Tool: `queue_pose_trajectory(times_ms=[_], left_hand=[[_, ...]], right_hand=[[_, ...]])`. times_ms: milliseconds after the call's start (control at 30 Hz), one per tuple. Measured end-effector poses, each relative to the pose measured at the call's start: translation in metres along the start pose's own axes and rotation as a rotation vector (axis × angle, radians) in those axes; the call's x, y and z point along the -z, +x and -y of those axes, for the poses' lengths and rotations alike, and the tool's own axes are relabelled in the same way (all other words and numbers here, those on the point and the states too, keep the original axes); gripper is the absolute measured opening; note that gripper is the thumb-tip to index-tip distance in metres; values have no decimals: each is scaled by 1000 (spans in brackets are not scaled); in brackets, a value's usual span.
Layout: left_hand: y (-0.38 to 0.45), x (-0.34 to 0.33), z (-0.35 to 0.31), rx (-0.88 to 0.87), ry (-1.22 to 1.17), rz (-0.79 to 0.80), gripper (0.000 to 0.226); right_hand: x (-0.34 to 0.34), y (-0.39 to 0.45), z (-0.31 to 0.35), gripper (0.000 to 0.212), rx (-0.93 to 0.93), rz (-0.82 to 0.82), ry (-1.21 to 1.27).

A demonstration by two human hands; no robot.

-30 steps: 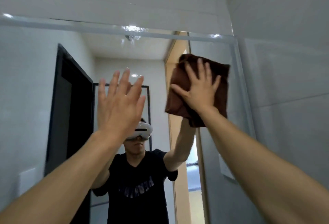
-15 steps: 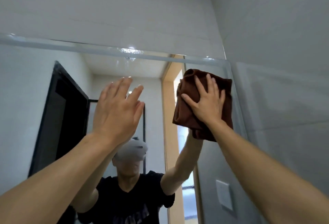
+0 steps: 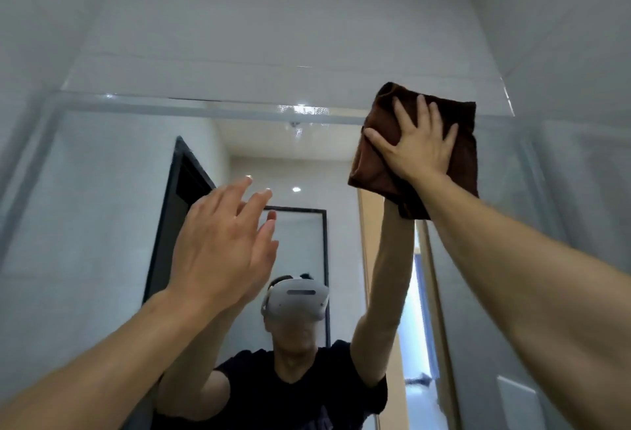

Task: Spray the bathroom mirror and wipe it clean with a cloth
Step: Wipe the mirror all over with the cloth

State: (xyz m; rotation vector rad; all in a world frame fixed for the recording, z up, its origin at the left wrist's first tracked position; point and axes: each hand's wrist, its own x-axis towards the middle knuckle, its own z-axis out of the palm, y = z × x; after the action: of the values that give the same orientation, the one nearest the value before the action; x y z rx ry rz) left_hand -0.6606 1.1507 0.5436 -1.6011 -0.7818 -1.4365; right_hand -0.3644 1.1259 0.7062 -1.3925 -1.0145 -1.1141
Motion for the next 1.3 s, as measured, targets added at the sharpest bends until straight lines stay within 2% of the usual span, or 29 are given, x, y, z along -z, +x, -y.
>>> queue_pose_trajectory(times_ms=[233,600,900,1067,1300], left_hand=[[-3,26,36,35,2,-17,55],[-29,67,141,204,102,-56,48],[-41,88,176,260,71,-162,29],[-39,96,191,299,39,-201,27],[-40,108,193,319,62,-231,26]], right_hand=[[-23,-37,133,83,194,-51,8],[-47,-80,289,82,374,-55,70],[-59,-95,376,81,416,-49,86],[-63,-109,425,80,469,-31,108],[-65,-123,440,78,583,36,114]])
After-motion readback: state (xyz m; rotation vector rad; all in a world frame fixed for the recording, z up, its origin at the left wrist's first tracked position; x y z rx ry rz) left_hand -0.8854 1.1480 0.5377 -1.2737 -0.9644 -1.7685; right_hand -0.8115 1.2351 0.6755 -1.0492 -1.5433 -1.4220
